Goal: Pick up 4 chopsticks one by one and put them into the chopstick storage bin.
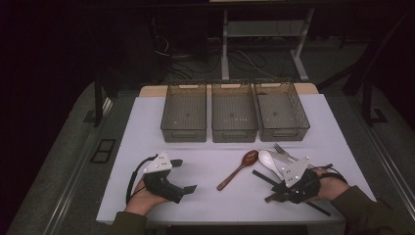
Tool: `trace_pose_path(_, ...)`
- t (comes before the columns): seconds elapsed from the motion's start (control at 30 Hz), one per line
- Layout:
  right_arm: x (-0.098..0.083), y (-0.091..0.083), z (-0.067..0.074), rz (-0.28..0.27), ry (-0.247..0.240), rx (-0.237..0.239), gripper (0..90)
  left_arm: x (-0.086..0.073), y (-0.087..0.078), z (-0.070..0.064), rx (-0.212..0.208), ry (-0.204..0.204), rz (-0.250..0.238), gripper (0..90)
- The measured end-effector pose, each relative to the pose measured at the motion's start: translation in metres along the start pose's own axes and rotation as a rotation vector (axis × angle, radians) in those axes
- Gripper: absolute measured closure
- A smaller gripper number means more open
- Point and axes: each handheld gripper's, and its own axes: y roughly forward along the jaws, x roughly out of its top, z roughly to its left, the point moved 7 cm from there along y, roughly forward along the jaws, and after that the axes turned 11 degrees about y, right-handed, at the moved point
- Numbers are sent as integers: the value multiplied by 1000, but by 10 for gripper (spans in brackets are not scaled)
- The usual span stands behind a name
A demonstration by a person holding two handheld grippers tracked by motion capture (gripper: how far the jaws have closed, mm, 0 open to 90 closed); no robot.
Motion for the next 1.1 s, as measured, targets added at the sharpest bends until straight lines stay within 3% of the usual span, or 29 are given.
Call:
trace_pose_path(0.6,2,1,-5,5,-3,5,731,0,1,-1,-2,7,9,0)
trace_pose_path(1.1,2,0,-5,12,27,9,772,0,1,-1,-3,7,11,0)
